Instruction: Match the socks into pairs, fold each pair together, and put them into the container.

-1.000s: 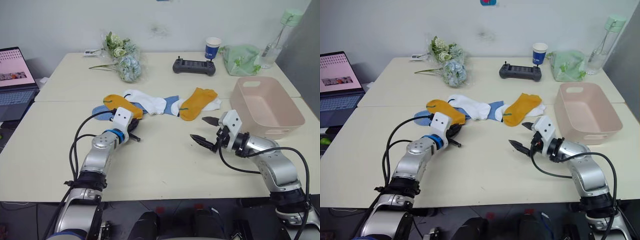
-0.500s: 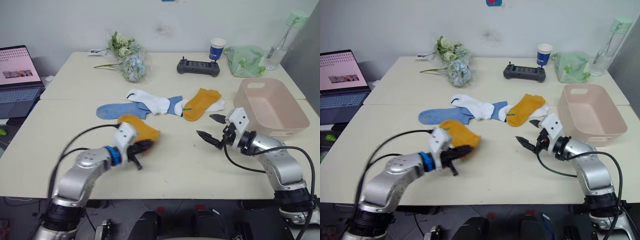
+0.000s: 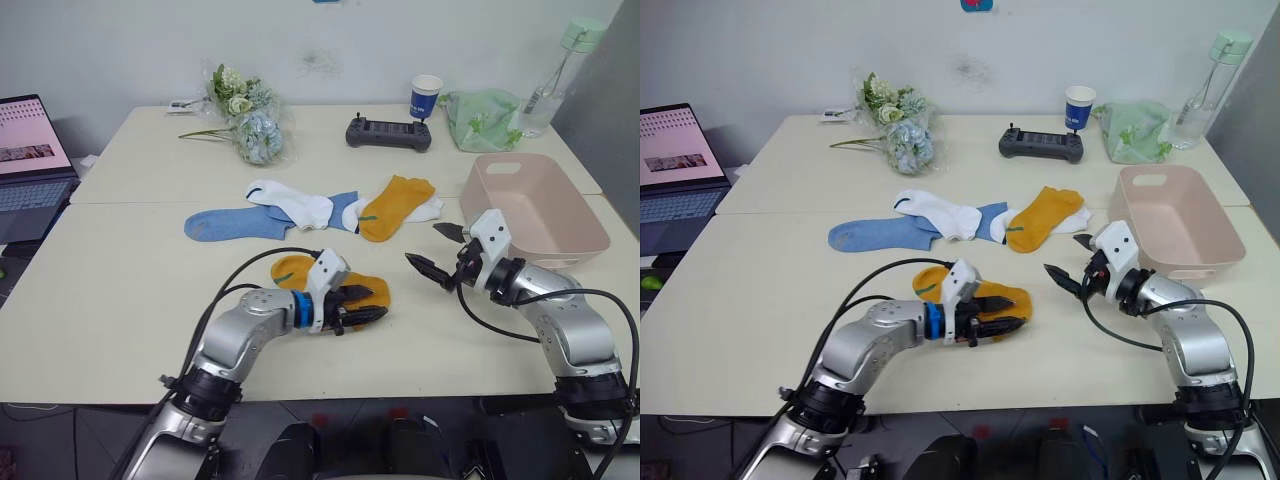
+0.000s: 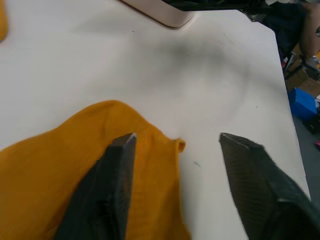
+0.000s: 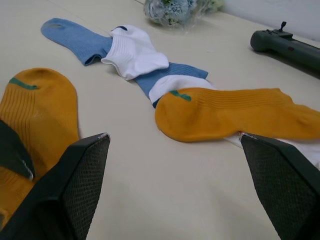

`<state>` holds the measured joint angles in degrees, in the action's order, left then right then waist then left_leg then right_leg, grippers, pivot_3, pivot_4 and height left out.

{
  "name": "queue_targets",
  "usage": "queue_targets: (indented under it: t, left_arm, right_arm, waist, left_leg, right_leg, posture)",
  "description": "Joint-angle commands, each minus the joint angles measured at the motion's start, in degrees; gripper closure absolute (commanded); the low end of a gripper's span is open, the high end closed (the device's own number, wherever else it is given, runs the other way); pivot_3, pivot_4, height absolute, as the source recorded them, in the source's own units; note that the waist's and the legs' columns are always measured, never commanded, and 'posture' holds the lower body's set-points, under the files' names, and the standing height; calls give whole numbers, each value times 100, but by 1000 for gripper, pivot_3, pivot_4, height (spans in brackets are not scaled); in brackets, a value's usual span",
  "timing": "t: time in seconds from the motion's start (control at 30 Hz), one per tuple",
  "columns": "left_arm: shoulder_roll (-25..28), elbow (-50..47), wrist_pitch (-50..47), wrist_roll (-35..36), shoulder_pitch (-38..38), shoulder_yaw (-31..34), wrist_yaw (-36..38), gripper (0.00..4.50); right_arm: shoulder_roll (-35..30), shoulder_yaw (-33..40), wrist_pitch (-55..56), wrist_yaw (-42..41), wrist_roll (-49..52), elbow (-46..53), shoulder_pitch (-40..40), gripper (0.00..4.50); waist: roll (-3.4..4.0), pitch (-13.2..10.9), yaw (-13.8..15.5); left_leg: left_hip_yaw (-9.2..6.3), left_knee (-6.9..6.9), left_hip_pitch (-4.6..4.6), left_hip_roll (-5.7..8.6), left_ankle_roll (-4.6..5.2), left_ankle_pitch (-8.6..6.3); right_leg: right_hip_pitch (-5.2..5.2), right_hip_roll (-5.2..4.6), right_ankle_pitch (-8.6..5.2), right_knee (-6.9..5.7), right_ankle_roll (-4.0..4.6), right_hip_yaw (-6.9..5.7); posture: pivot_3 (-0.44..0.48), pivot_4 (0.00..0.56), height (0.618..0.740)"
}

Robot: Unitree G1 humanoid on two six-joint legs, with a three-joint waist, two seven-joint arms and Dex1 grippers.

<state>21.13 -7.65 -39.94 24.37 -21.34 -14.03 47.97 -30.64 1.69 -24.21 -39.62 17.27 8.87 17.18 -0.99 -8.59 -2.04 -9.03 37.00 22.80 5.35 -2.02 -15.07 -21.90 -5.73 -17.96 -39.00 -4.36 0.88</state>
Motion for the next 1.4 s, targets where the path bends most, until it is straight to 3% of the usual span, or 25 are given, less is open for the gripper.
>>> queue_targets:
  t: [0.03, 0.1, 0.23, 0.4, 0.57, 0.63, 0.73, 1.03, 1.1, 1.27, 1.4]
  left_arm:
    - [420, -447, 12, 278, 191, 749, 34, 564]
    - [567, -402, 117, 278, 236, 1069, -102, 49]
    - [952, 295, 749, -109, 153, 1663, -340, 49]
    - [1002, 1708, 1719, -830, -217, 1528, -545, 49]
    - [787, 2357, 2009, -1075, -368, 1290, -395, 49]
    - [772, 2447, 2061, -1160, -380, 1240, -374, 636]
    - [761, 2425, 2055, -1128, -347, 1303, -355, 1560]
    - [827, 1794, 1745, -1002, 113, 1350, -272, 4401]
    - [803, 1542, 1556, -911, 266, 1425, -373, 4500]
    - [699, 330, 650, -380, 864, 1651, -631, 4500]
    - [622, -1246, -358, 268, 1658, 1693, -920, 4500]
  right_arm:
    - [63, 216, -428, 137, 319, 362, -165, 0]
    - [6, 132, -629, 90, 398, 620, -348, 0]
    - [-169, -186, -1271, -67, 605, 1329, -860, 0]
    - [-51, -541, -1727, 108, 558, 1398, -864, 0]
    - [214, -984, -1786, 196, 312, 944, -485, 0]
    - [259, -1071, -1742, 169, 292, 900, -440, 0]
    - [266, -1188, -1643, 88, 265, 933, -456, 658]
    - [167, -1185, -1031, -150, 53, 534, -532, 3916]
    - [124, -1140, -963, -240, 70, 452, -495, 4471]
    - [-121, -1026, -890, -665, 150, 198, -294, 4471]
    - [-713, -1009, -1108, -1371, 365, 296, -175, 4471]
  waist:
    - [0, 0, -1]
    - [1, 0, 22]
    - [1, 0, 33]
    - [0, 0, 38]
    - [-1, 0, 26]
    - [-1, 0, 27]
    - [-1, 0, 27]
    - [0, 1, 19]
    - [0, 1, 20]
    - [0, 1, 18]
    - [0, 0, 20]
  left_leg:
    - [-1, -1, 1, 0, 0, 0]
    - [-4, -2, 1, 0, 0, 0]
    - [-3, 0, 3, 4, 0, 0]
    - [-3, 2, 0, 8, 0, 0]
    - [-6, 1, 3, 7, 0, 0]
    - [-8, 1, 3, 6, 0, 0]
    - [-9, 1, 4, 8, 0, 0]
    - [-8, 1, 2, 7, 0, 0]
    - [-9, 1, 1, 5, 0, 0]
    - [-7, 0, 1, 6, 0, 0]
    - [-7, 0, 3, 6, 1, -1]
  right_leg:
    - [-3, 0, 0, -1, 0, 1]
    - [-5, 0, 0, -1, 0, 0]
    - [-2, -3, 0, 2, 0, 0]
    - [4, -4, 0, 2, 0, -2]
    - [-3, -3, 0, 1, 0, -5]
    - [-3, -3, 0, -1, 0, -7]
    - [-3, -4, 0, 1, 0, -5]
    - [-4, -4, 0, -2, 0, -4]
    - [-4, -3, 0, -3, 0, -5]
    - [-4, -4, 0, 0, 0, -1]
    - [-3, -5, 0, 2, 0, 0]
  posture:
    - [0, 150, 740]
    - [0, 150, 740]
    - [0, 150, 740]
    - [0, 150, 740]
    - [0, 150, 740]
    - [0, 150, 740]
    - [0, 150, 740]
    - [0, 150, 740]
    - [0, 150, 740]
    - [0, 150, 740]
    - [0, 150, 740]
